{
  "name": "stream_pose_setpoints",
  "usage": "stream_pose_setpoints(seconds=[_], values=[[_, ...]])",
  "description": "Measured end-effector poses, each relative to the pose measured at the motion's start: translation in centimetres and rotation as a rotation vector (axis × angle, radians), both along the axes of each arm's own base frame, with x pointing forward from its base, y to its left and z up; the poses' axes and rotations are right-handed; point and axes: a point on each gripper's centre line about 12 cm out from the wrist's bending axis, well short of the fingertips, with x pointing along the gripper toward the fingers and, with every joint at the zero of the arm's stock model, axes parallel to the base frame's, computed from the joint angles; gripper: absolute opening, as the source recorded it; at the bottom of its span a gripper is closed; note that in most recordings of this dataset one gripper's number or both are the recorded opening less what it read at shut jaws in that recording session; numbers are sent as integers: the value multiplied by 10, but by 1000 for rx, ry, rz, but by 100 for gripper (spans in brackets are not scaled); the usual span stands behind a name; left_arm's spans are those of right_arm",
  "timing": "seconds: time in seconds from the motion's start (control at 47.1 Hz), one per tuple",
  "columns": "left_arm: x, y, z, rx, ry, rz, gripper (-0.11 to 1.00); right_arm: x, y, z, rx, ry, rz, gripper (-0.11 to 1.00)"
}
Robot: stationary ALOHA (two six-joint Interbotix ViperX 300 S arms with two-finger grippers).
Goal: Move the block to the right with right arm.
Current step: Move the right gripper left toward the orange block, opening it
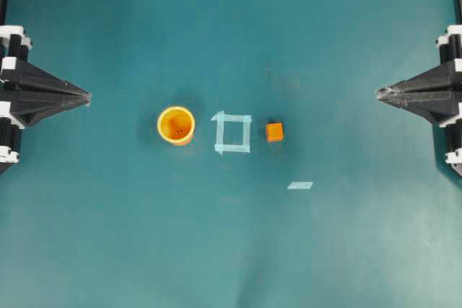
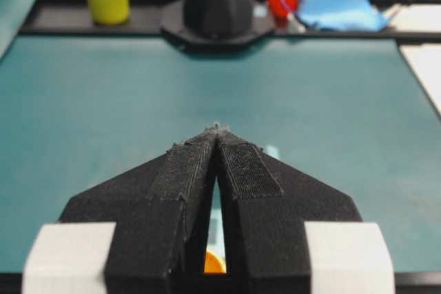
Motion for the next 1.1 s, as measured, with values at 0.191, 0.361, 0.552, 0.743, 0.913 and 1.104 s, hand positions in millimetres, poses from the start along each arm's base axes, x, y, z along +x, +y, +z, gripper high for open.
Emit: stream_pose_setpoints(seconds=[0.191,0.361,0.552,0.743,0.913,1.104], values=[[0,0,1,-3,0,-2,0,1,0,4,6,-11,-1,0],[0,-1,2,-6,-1,-4,0,3,-5,5,30,-5,-25,0],[1,-1,1,-5,2,-4,0,14,-10,0,49,37,-50,0],[1,-1,-2,-3,28,-4,0,31,-11,-12,50,108,-53,0],[1,-1,-3,-3,35,-4,0,45,-11,-24,49,174,-55,1],[0,-1,-2,-5,32,-4,0,59,-16,-36,55,233,-70,17]])
